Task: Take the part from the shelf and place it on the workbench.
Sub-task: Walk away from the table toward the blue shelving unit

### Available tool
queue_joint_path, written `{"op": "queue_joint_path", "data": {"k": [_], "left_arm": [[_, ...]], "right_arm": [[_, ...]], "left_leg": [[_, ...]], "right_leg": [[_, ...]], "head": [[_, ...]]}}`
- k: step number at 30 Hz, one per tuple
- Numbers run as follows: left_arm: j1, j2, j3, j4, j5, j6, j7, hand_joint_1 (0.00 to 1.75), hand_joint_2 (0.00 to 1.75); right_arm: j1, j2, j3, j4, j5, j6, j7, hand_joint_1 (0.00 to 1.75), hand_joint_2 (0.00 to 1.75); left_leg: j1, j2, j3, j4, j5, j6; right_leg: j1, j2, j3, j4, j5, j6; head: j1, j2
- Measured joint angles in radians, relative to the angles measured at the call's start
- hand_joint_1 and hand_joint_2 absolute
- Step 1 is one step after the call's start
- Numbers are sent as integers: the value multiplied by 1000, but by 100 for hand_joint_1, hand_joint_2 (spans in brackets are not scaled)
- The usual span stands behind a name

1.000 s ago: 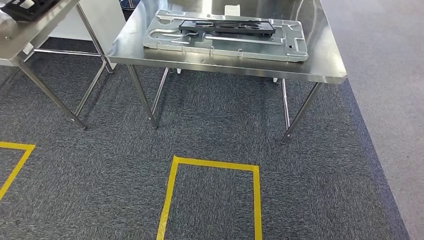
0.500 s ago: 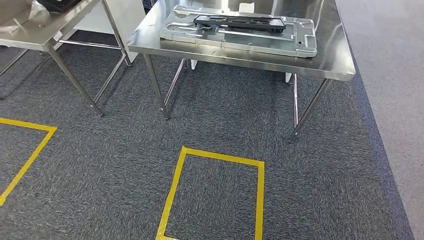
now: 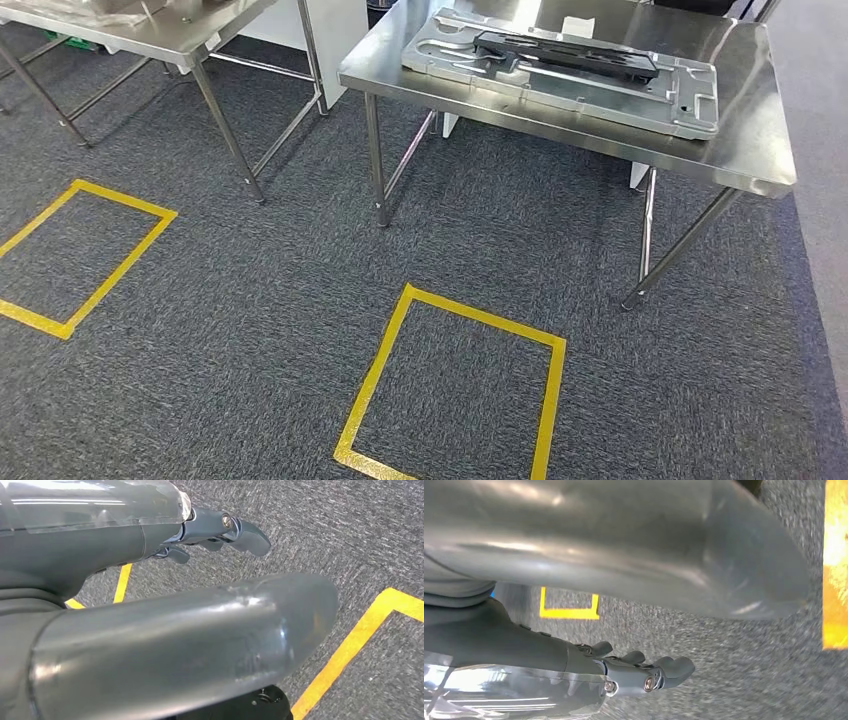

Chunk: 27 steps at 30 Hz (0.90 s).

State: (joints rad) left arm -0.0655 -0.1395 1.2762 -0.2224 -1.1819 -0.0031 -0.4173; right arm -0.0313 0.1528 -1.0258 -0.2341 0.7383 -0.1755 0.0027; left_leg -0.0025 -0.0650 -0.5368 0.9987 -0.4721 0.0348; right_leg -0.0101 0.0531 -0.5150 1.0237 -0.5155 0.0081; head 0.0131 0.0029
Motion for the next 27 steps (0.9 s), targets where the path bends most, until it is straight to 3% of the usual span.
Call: {"op": "queue_joint_path", "data": {"k": [1, 3, 5, 6, 8, 9, 10, 11, 12, 14, 16, 19, 21, 23, 24, 25, 26, 27], "left_arm": [[-1, -1, -1, 0, -2, 2, 2, 0, 0], [-2, -2, -2, 0, -6, 8, 8, 0, 0], [-1, -2, -3, 0, -13, 12, 24, 0, 0], [-1, -2, -4, 0, -18, 14, 37, 0, 0], [-2, -3, -7, 0, -32, 18, 65, 0, 0], [-2, -3, -10, 0, -37, 19, 77, 0, 0], [-2, -4, -12, 0, -42, 21, 87, 0, 0], [-1, -5, -15, 0, -46, 23, 95, 0, 0], [0, -5, -18, 0, -50, 26, 99, 0, 0], [-1, -5, -24, 0, -58, 31, 103, 0, 0], [-4, -6, -31, 0, -74, 41, 101, 0, 0], [-1, -4, -59, 0, -133, 71, 106, 0, 0], [0, -2, -82, 0, -161, 83, 109, 0, 0], [-2, -2, -97, 0, -166, 85, 109, 0, 0], [-3, -2, -101, 0, -166, 86, 109, 0, 0], [-3, -3, -104, 0, -166, 86, 110, 0, 0], [-2, -3, -107, 0, -166, 86, 111, 0, 0], [-1, -3, -109, 0, -166, 86, 112, 0, 0]], "right_arm": [[0, -1, 5, 1, 10, 4, 8, 0, 0], [-2, -2, 17, 3, 25, 13, 21, 0, 0], [-3, -2, 27, 4, 36, 30, 32, 0, 0], [-3, -2, 32, 5, 41, 43, 40, 0, 0], [0, -2, 39, 7, 50, 71, 55, 0, 0], [1, -2, 42, 8, 54, 84, 63, 0, 0], [2, -2, 45, 9, 57, 95, 69, 0, 0], [1, -2, 48, 11, 61, 104, 73, 0, 0], [0, -2, 51, 12, 65, 111, 77, 0, 0], [-3, -2, 56, 13, 73, 121, 80, 0, 0], [-5, -4, 59, 13, 82, 129, 80, 0, 0], [-12, -4, 62, 13, 97, 142, 80, 0, 0], [-15, -5, 65, 13, 105, 149, 82, 0, 0], [-14, -5, 68, 13, 110, 152, 84, 0, 0], [-13, -5, 68, 13, 112, 153, 85, 0, 0], [-12, -5, 69, 14, 113, 155, 86, 0, 0], [-12, -5, 69, 14, 113, 157, 86, 0, 0], [-12, -6, 70, 14, 113, 158, 87, 0, 0]], "left_leg": [[0, -8, -5, 2, 2, -4], [2, -24, -16, 3, 9, -16], [3, -8, -29, 23, -5, -26], [3, 10, -47, 59, -30, -30], [8, 43, -104, 184, -98, -40], [12, 49, -133, 248, -124, -45], [17, 53, -147, 285, -131, -51], [21, 57, -144, 286, -121, -56], [26, 64, -118, 244, -93, -60], [28, 99, -44, 108, -38, -66], [25, 121, -8, 33, -21, -57], [21, 100, -16, 28, -20, -32], [22, 84, -18, 23, -11, -17], [20, 67, -24, 21, -5, -6], [17, 56, -27, 22, -3, -3], [13, 45, -30, 22, -1, -1], [9, 33, -31, 22, 0, 1], [5, 19, -30, 22, 1, 2]], "right_leg": [[1, 11, 11, -27, 3, -4], [2, 1, 12, -38, 3, -9], [-3, -21, 14, -48, 11, -19], [-6, -34, 14, -53, 15, -24], [-6, -60, 11, -54, 17, -28], [-6, -73, 9, -53, 17, -28], [-7, -86, 8, -52, 16, -27], [-8, -99, 7, -50, 15, -26], [-10, -110, 7, -46, 13, -22], [-12, -129, 6, -34, 4, -9], [-8, -144, 5, -23, -3, 5], [-9, -158, 9, -22, -5, 23], [-15, -125, -5, 17, -40, 31], [-14, -77, -59, 132, -110, 32], [-12, -66, -92, 200, -139, 30], [-10, -61, -116, 248, -151, 27], [-7, -58, -124, 261, -142, 22], [-4, -54, -114, 234, -113, 15]], "head": [[0, 0], [0, 0], [-2, 0], [-5, 0], [-10, 0], [-10, 0], [-10, 0], [-10, 0], [-10, 0], [-12, 0], [-12, 0], [-5, 0], [-4, 0], [0, 0], [1, 0], [2, 0], [2, 0], [2, 0]]}}
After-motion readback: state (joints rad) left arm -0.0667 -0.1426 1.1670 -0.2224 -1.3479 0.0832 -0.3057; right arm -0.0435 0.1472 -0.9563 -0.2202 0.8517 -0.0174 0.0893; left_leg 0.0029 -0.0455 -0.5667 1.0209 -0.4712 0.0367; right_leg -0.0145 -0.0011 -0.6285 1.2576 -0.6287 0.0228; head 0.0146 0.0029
